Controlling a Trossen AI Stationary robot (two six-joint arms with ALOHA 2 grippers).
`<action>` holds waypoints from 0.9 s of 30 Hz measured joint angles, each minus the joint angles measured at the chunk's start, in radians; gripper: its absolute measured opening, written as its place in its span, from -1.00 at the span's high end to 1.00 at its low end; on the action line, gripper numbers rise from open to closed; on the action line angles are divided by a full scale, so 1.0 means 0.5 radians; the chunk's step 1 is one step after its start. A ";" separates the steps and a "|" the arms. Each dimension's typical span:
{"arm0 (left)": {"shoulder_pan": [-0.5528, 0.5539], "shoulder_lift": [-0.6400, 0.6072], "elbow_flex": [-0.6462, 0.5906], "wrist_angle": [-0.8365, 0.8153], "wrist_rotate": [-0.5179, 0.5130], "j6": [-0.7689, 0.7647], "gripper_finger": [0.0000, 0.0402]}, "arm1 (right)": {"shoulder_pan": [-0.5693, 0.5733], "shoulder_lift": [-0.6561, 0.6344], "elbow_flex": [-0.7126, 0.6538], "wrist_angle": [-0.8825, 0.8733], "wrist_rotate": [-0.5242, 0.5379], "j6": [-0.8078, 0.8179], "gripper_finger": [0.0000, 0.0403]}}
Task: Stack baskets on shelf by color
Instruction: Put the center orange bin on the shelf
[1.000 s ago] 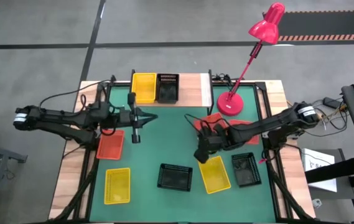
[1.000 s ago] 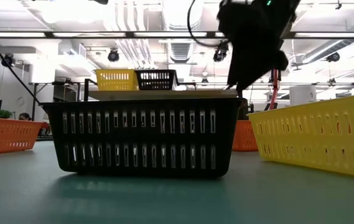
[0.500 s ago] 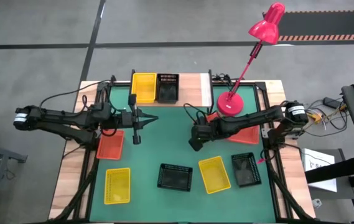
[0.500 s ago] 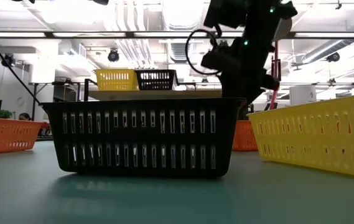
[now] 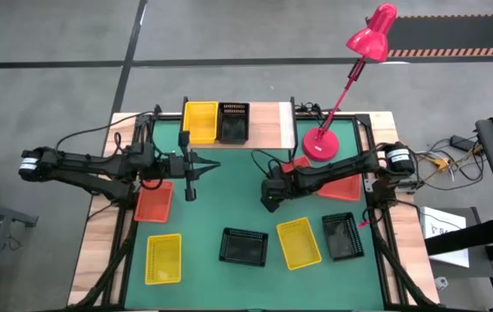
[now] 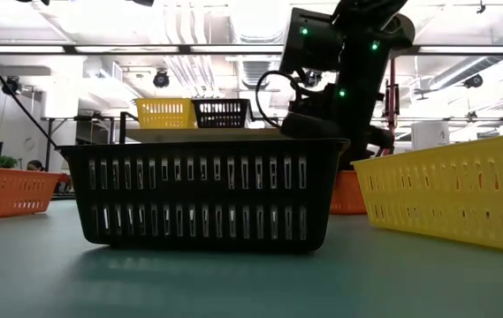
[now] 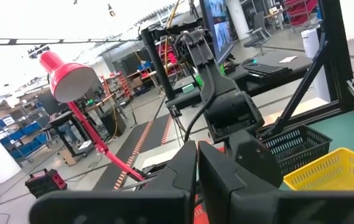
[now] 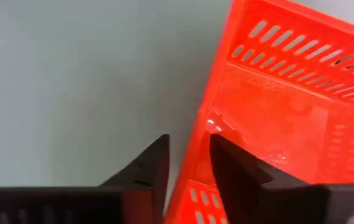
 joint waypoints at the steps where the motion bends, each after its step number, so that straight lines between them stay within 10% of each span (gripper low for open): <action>1: -0.001 0.009 0.000 0.001 0.000 -0.001 1.00 | 0.006 0.000 0.000 0.001 -0.001 -0.015 0.58; 5: -0.001 0.047 -0.004 0.054 0.000 -0.035 1.00 | 0.038 -0.016 0.000 -0.019 -0.001 -0.056 0.90; 17: -0.001 0.062 -0.006 0.107 0.000 -0.057 1.00 | 0.250 -0.292 -0.001 -0.121 -0.006 -0.116 0.96; 27: -0.001 0.069 -0.019 0.106 0.000 -0.054 1.00 | 0.439 -0.526 -0.001 -0.119 -0.378 -0.862 0.96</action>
